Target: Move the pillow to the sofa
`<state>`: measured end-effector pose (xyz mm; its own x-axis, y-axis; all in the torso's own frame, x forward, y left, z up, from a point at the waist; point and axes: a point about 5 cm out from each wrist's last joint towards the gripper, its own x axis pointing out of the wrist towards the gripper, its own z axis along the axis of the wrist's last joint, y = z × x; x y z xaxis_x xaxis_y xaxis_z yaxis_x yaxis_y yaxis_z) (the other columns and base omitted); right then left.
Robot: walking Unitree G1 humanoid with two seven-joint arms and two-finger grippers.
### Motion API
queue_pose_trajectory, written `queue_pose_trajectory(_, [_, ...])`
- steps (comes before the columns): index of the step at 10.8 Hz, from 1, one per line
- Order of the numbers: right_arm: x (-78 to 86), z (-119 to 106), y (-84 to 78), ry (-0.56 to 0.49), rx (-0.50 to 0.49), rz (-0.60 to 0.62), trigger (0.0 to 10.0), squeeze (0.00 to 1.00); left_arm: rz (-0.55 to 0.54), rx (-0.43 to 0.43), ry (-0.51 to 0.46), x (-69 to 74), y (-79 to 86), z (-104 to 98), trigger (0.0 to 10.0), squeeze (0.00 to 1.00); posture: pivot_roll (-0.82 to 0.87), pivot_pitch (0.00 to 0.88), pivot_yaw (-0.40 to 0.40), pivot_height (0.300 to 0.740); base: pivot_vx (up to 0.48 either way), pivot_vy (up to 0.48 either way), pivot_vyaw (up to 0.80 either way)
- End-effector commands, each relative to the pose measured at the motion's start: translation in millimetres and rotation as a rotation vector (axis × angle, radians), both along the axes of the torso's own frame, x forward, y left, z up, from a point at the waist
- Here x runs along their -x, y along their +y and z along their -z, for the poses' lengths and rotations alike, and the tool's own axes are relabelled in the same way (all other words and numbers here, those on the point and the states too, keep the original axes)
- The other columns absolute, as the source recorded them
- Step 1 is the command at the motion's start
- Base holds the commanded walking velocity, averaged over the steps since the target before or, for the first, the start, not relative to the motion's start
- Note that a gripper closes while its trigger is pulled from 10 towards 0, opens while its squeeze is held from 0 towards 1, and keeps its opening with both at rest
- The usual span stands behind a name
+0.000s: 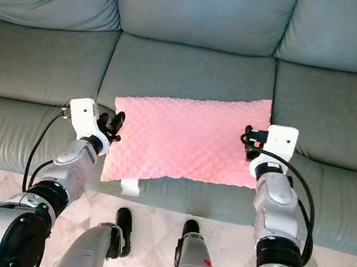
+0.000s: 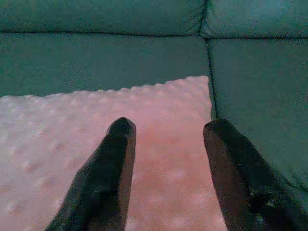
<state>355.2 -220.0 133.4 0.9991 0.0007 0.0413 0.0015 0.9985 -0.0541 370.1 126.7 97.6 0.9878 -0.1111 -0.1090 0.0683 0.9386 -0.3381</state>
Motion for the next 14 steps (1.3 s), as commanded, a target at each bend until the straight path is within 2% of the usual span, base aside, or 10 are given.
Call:
queue_pose_trajectory(1, [7.2, 16, -1.0, 0.046, -0.01, 0.009, 10.0, 1.0, -0.012, -0.002, 0.071, 10.8, 4.2, 21, 10.0, 1.0, -0.21, 0.503, 0.112, 0.74, 0.0, 0.0, 0.0])
queue_pose_trajectory(4, [11.8, 18, 4.9, 0.045, -0.013, -0.015, 10.0, 1.0, -0.007, 0.012, 0.056, 8.8, 4.4, 17, 10.0, 1.0, -0.21, 0.493, 0.109, 0.74, 0.0, 0.0, 0.0])
queue_pose_trajectory(5, [18.1, 12, 10.2, 0.028, -0.018, -0.028, 10.0, 1.0, 0.01, 0.052, 0.044, 8.4, 3.1, 15, 10.0, 1.0, -0.21, 0.487, 0.11, 0.74, 0.0, 0.0, 0.0])
queue_pose_trajectory(8, [41.6, 3, 24.8, 0.028, 0.01, -0.05, 10.0, 1.0, 0.042, 0.048, 0.047, 23.1, 10.6, 29, 10.0, 1.0, -0.2, 0.468, 0.104, 0.74, 0.0, 0.0, 0.0])
queue_pose_trajectory(9, [52.1, 0, 31.5, 0.034, 0.014, -0.07, 10.0, 1.0, 0.045, 0.032, 0.064, 33.8, 19.3, 39, 10.0, 1.0, -0.21, 0.461, 0.101, 0.74, 0.0, 0.0, 0.0])
queue_pose_trajectory(10, [65.7, 1, 37.5, 0.067, 0.023, -0.075, 10.0, 1.0, 0.09, 0.011, 0.119, 51.7, 27.8, 53, 10.0, 1.0, -0.2, 0.448, 0.101, 0.74, 0.0, 0.0, 0.0])
queue_pose_trajectory(11, [73.5, 4, 42.8, 0.092, 0.029, -0.085, 10.0, 1.0, 0.169, -0.008, 0.194, 68.7, 29.1, 65, 10.0, 1.0, -0.2, 0.442, 0.103, 0.74, 0.0, 0.0, 0.0])
queue_pose_trajectory(12, [76.0, 7, 45.0, 0.119, 0.022, -0.07, 10.0, 1.0, 0.31, -0.023, 0.29, 90.7, 24.6, 79, 10.0, 1.0, -0.19, 0.436, 0.111, 0.74, 0.0, 0.0, 0.0])
queue_pose_trajectory(13, [76.6, 7, 46.1, 0.126, 0.019, -0.068, 10.0, 1.0, 0.342, -0.024, 0.319, 96.7, 22.7, 82, 10.0, 1.0, -0.19, 0.434, 0.114, 0.74, 0.0, 0.0, 0.0])
queue_pose_trajectory(14, [76.8, 4, 49.8, 0.125, 0.004, -0.076, 10.0, 1.0, 0.452, -0.035, 0.363, 106.9, 11.6, 88, 10.0, 1.0, -0.18, 0.436, 0.119, 0.74, 0.0, 0.0, 0.0])
